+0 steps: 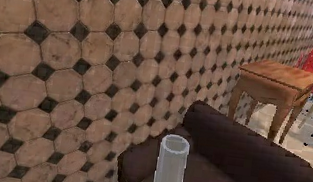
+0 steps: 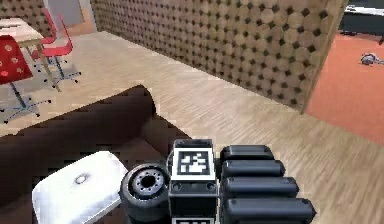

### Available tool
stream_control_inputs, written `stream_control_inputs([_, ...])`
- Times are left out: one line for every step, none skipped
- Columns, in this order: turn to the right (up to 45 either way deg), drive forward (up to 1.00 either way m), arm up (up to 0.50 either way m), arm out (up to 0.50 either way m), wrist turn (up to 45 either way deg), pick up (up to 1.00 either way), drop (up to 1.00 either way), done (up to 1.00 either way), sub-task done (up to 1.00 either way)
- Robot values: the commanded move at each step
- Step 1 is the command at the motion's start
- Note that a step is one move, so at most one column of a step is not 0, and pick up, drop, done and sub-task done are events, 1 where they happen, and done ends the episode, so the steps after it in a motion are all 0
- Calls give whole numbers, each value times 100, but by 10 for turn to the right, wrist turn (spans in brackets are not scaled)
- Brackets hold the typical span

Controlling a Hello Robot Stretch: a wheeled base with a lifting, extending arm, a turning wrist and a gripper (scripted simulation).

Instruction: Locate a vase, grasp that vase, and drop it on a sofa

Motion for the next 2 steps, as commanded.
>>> stream_control_inputs([-330, 0, 0, 0, 0, 0, 0, 0, 0])
stream_control_inputs([0, 0, 0, 46, 0, 0, 0, 0, 0])
